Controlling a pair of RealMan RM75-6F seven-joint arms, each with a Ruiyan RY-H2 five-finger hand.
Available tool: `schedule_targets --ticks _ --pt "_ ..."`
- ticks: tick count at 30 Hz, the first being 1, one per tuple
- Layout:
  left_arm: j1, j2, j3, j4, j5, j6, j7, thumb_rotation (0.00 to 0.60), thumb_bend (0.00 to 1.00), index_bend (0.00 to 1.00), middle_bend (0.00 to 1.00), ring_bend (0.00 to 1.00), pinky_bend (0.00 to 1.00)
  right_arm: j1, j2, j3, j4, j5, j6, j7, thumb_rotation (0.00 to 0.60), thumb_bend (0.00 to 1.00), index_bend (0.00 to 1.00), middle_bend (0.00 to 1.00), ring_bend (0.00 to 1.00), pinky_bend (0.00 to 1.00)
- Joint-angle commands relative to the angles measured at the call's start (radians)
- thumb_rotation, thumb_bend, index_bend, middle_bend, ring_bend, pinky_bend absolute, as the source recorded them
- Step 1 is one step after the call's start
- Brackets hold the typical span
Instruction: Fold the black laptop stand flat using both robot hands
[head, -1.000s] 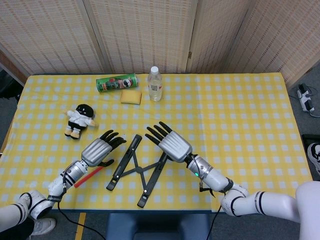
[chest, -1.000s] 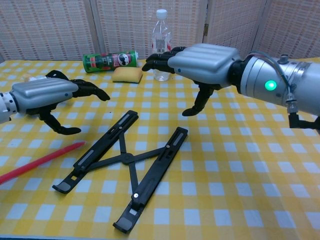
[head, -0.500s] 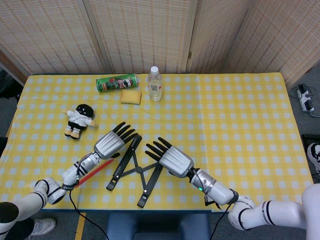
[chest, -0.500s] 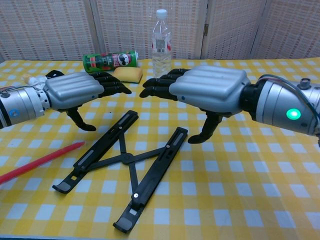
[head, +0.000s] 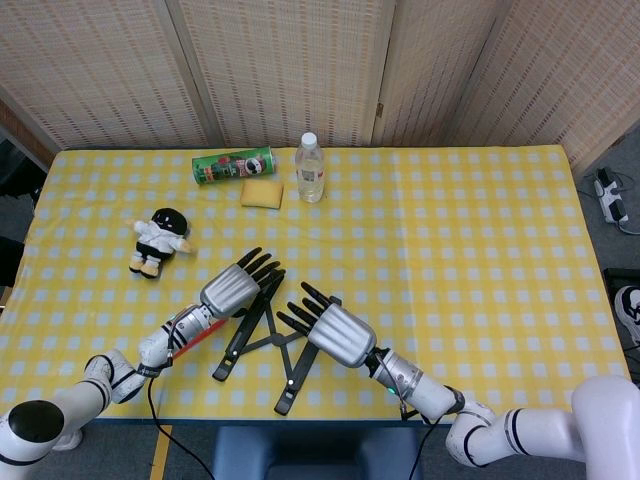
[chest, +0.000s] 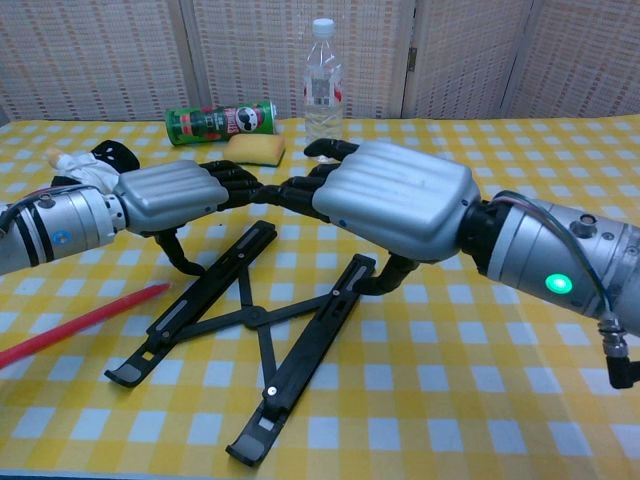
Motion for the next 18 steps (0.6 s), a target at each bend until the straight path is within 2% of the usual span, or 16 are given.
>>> schedule_targets --ticks 1,4,6,14,18 --pt "-0.001 -0.003 0.002 -0.001 -0.005 -0.002 -0.003 0.600 0.18 0.08 0.10 0.02 0.00 -0.002 -0.038 -0.005 0.055 -0.029 0.010 0.004 0.589 0.23 0.37 0.56 0.60 0.40" --pt "-0.001 -0.006 0.007 0.001 -0.008 -0.002 -0.003 0.600 0.18 0.07 0.10 0.02 0.00 -0.002 -0.069 -0.014 0.091 -0.035 -0.003 0.026 0.590 0.23 0.46 0.66 0.69 0.55" --pt "-0.001 -0.008 0.009 0.002 -0.012 -0.004 -0.005 0.600 0.18 0.07 0.10 0.02 0.00 0.000 -0.091 -0.024 0.120 -0.045 -0.014 0.033 0.591 0.23 0.48 0.69 0.71 0.60" --pt "0.004 -0.009 0.017 0.004 -0.022 0.001 -0.020 0.600 0.18 0.07 0.10 0.02 0.00 -0.003 -0.145 -0.054 0.187 -0.084 -0.023 0.054 0.590 0.21 0.50 0.72 0.74 0.63" --pt "0.006 -0.011 0.022 0.006 -0.025 0.002 -0.027 0.600 0.18 0.07 0.10 0.02 0.00 -0.007 -0.171 -0.063 0.228 -0.106 -0.017 0.047 0.590 0.15 0.50 0.72 0.74 0.63"
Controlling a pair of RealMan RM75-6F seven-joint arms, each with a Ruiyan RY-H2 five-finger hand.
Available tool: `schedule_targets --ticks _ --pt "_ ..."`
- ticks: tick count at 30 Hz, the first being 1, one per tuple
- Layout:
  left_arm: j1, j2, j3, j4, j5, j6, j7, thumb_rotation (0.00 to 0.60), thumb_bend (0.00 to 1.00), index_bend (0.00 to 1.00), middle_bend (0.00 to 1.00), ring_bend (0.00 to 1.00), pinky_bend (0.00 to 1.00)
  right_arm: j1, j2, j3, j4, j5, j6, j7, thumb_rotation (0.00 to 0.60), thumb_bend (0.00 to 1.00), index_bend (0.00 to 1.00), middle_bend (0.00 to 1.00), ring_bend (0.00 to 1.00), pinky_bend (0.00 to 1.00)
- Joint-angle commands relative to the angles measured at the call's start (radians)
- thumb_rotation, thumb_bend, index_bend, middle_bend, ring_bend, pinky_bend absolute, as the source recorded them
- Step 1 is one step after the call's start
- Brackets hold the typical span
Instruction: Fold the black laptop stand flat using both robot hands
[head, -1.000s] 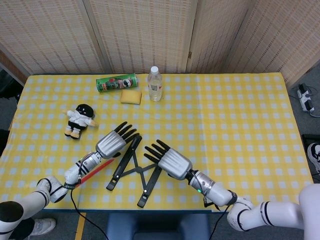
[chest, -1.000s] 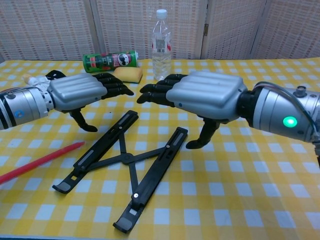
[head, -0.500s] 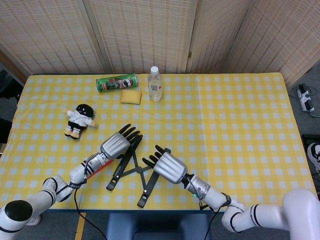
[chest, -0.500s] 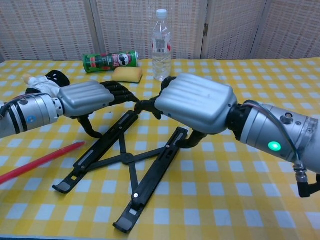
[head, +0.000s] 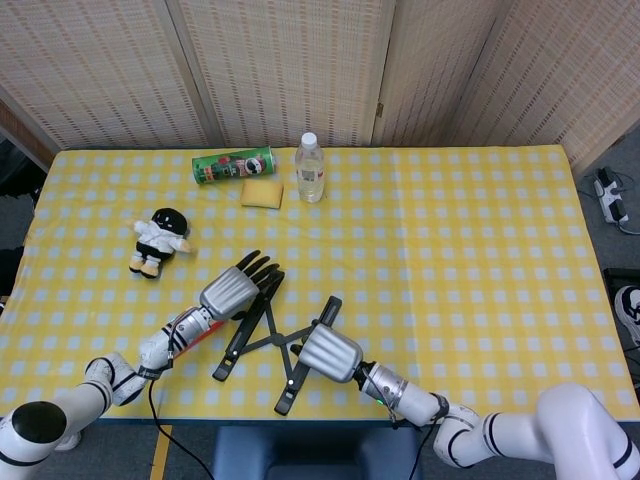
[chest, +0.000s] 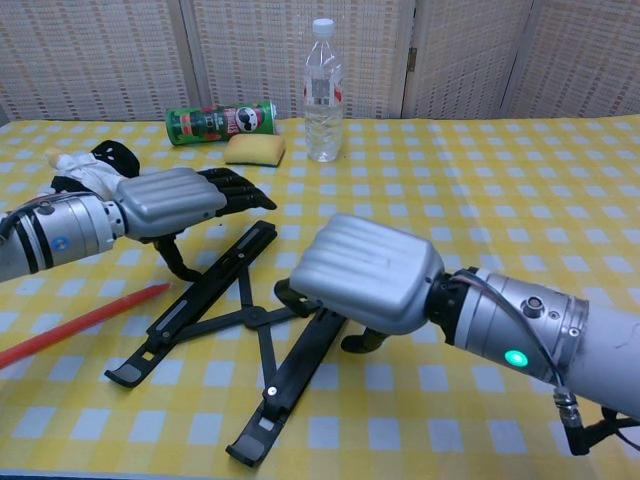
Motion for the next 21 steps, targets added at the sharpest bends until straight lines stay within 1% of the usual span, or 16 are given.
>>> schedule_targets --ticks 1,6,21 --pt "0.002 -0.002 0.002 0.001 -0.003 0.001 -0.004 0.600 0.18 0.07 0.10 0.02 0.00 -0.004 -0.022 -0.007 0.026 -0.014 0.003 0.000 0.589 0.14 0.50 0.72 0.74 0.63" --pt "0.003 -0.005 0.006 0.003 -0.006 0.001 -0.010 0.600 0.18 0.07 0.10 0.01 0.00 -0.004 -0.058 -0.006 0.076 -0.030 0.008 0.003 0.589 0.14 0.50 0.72 0.74 0.63" --pt "0.004 -0.003 0.015 -0.012 -0.011 0.006 -0.023 0.600 0.17 0.07 0.10 0.01 0.00 0.006 -0.112 0.014 0.149 -0.051 0.009 0.016 0.590 0.14 0.50 0.72 0.74 0.63"
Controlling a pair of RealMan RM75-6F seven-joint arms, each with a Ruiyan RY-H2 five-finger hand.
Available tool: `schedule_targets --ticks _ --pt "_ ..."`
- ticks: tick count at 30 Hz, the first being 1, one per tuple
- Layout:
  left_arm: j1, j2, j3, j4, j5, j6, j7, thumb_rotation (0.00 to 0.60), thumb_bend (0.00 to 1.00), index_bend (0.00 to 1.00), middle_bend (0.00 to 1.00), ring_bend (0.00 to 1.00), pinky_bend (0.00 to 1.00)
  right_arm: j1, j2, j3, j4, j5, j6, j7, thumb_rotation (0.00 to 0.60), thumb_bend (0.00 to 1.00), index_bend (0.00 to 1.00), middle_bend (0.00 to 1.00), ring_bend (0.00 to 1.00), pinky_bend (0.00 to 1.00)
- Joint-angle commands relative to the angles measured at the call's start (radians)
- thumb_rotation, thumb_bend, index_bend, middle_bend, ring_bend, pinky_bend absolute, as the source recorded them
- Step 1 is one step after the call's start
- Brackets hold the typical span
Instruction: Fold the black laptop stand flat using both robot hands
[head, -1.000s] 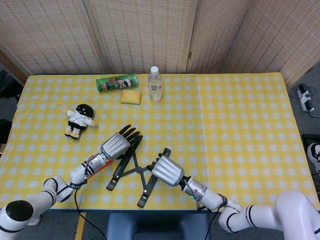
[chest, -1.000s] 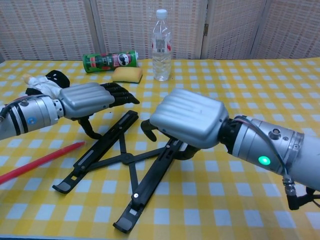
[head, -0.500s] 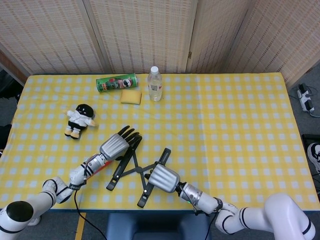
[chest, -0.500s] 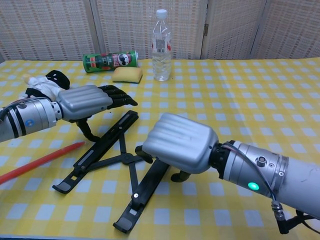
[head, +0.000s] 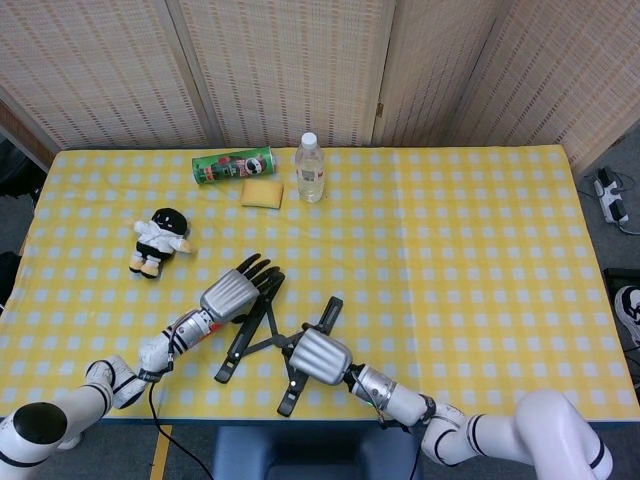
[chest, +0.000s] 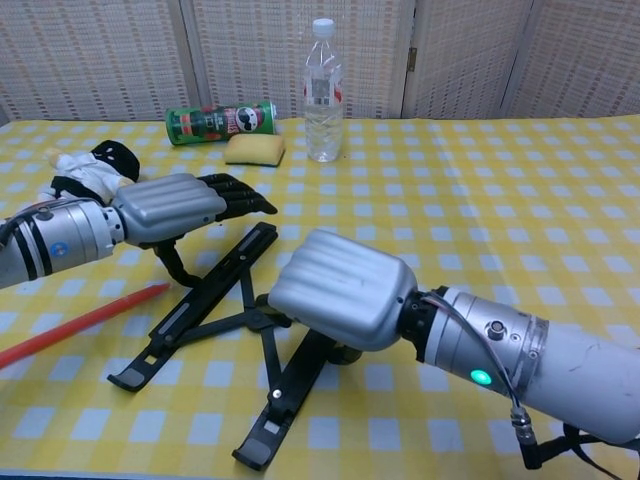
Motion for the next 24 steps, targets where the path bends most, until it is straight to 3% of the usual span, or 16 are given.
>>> schedule_targets --ticks 1,24 --pt "0.000 0.002 0.002 -0.004 0.000 0.000 0.000 0.600 0.17 0.07 0.10 0.01 0.00 0.002 -0.008 0.003 0.012 -0.003 -0.001 -0.001 0.590 0.14 0.50 0.72 0.74 0.63" --pt "-0.017 0.024 -0.003 -0.122 -0.006 -0.016 0.006 0.600 0.17 0.05 0.10 0.01 0.00 0.033 -0.075 0.049 0.099 -0.004 0.004 0.011 0.589 0.14 0.50 0.72 0.74 0.63"
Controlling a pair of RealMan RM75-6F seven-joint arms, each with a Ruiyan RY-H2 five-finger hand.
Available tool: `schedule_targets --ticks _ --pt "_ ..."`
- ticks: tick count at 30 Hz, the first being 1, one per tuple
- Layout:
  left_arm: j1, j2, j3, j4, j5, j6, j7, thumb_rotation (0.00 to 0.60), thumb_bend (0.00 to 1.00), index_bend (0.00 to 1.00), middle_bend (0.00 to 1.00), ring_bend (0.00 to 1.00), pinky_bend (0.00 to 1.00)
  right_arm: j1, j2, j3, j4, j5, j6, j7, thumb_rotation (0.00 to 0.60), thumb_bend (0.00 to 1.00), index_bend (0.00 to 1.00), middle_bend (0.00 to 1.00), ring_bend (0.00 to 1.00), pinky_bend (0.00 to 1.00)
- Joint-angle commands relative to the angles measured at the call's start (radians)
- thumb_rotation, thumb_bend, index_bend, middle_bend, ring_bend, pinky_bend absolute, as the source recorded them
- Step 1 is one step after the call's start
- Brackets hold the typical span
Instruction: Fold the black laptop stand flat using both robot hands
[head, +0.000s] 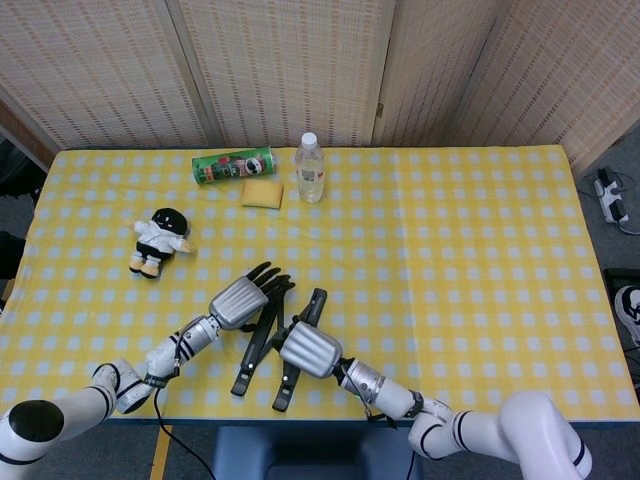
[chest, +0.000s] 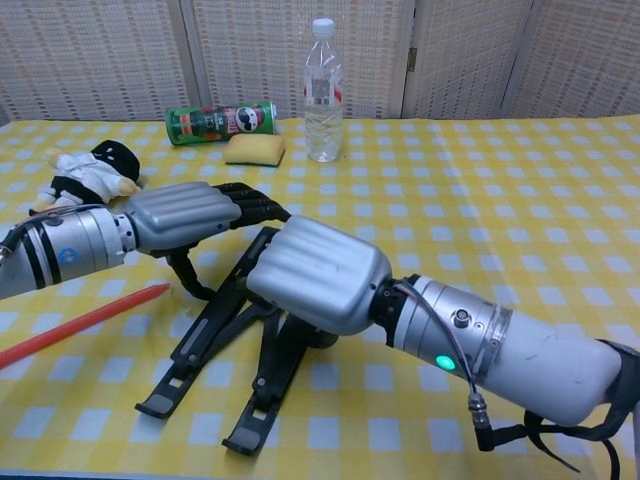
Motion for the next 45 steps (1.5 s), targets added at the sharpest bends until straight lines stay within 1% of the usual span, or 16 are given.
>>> schedule_targets --ticks 1,7,10,13,16,18,19,21,22,23,27,29,32,37,42,45 --pt "-0.003 0.003 0.000 -0.016 0.001 -0.002 0.006 0.600 0.17 0.05 0.10 0.01 0.00 0.004 -0.006 0.003 0.009 0.000 -0.001 -0.002 0.590 0.14 0.50 0.72 0.74 0.63" --pt "-0.004 0.009 -0.007 -0.050 -0.008 -0.008 0.001 0.600 0.17 0.05 0.10 0.01 0.00 0.007 -0.011 0.002 0.021 -0.006 0.010 0.002 0.590 0.14 0.50 0.72 0.74 0.63" --pt "-0.001 0.017 -0.016 -0.053 -0.023 -0.013 0.015 0.600 0.17 0.04 0.09 0.01 0.00 0.006 0.010 -0.007 -0.004 -0.008 0.007 0.010 0.591 0.14 0.49 0.69 0.73 0.63" --pt "0.013 0.033 -0.031 -0.065 -0.049 -0.008 0.011 0.600 0.17 0.03 0.09 0.01 0.00 0.011 0.069 -0.013 -0.083 -0.006 -0.013 0.020 0.591 0.14 0.37 0.60 0.66 0.63" --pt "0.028 0.060 -0.044 -0.086 -0.070 0.002 0.001 0.600 0.17 0.03 0.09 0.01 0.00 0.026 0.157 -0.009 -0.217 0.024 -0.076 0.046 0.590 0.14 0.27 0.47 0.54 0.61" --pt "0.040 0.081 -0.054 -0.105 -0.084 0.015 -0.008 0.600 0.17 0.03 0.09 0.01 0.00 0.043 0.220 0.002 -0.307 0.056 -0.133 0.051 0.590 0.14 0.15 0.35 0.43 0.52" --pt "0.045 0.090 -0.059 -0.113 -0.091 0.020 -0.012 0.600 0.17 0.03 0.09 0.01 0.00 0.055 0.246 0.006 -0.341 0.069 -0.165 0.053 0.590 0.14 0.11 0.31 0.39 0.48" --pt "0.057 0.110 -0.070 -0.133 -0.106 0.029 -0.024 0.600 0.17 0.03 0.09 0.01 0.00 0.084 0.302 0.023 -0.409 0.109 -0.241 0.047 0.590 0.14 0.02 0.18 0.28 0.31" --pt "0.061 0.119 -0.074 -0.142 -0.113 0.032 -0.028 0.600 0.17 0.03 0.09 0.01 0.00 0.097 0.321 0.030 -0.432 0.125 -0.273 0.038 0.591 0.14 0.00 0.14 0.23 0.25" --pt "0.067 0.130 -0.078 -0.153 -0.120 0.036 -0.035 0.600 0.17 0.03 0.09 0.01 0.00 0.116 0.343 0.038 -0.460 0.148 -0.318 0.027 0.593 0.14 0.00 0.11 0.20 0.21" --pt "0.082 0.162 -0.086 -0.185 -0.132 0.046 -0.044 0.600 0.17 0.03 0.09 0.00 0.00 0.179 0.382 0.064 -0.506 0.231 -0.451 -0.009 0.600 0.14 0.00 0.03 0.10 0.11" --pt "0.089 0.176 -0.087 -0.199 -0.134 0.051 -0.043 0.600 0.17 0.03 0.09 0.00 0.00 0.210 0.381 0.076 -0.501 0.269 -0.500 -0.022 0.600 0.14 0.00 0.02 0.07 0.08" --pt "0.099 0.190 -0.087 -0.213 -0.136 0.058 -0.043 0.600 0.17 0.03 0.09 0.00 0.00 0.245 0.362 0.084 -0.477 0.309 -0.540 -0.038 0.600 0.14 0.00 0.02 0.07 0.08" --pt "0.115 0.198 -0.086 -0.208 -0.143 0.060 -0.053 0.600 0.17 0.03 0.09 0.00 0.00 0.295 0.329 0.090 -0.433 0.363 -0.577 -0.075 0.600 0.14 0.00 0.02 0.07 0.08" --pt "0.128 0.202 -0.088 -0.198 -0.148 0.064 -0.070 0.600 0.17 0.03 0.09 0.00 0.00 0.353 0.295 0.088 -0.387 0.431 -0.619 -0.102 0.600 0.14 0.00 0.05 0.07 0.08" --pt "0.135 0.204 -0.088 -0.193 -0.147 0.067 -0.078 0.600 0.17 0.03 0.09 0.00 0.00 0.383 0.276 0.075 -0.359 0.464 -0.630 -0.127 0.600 0.14 0.00 0.06 0.07 0.08"
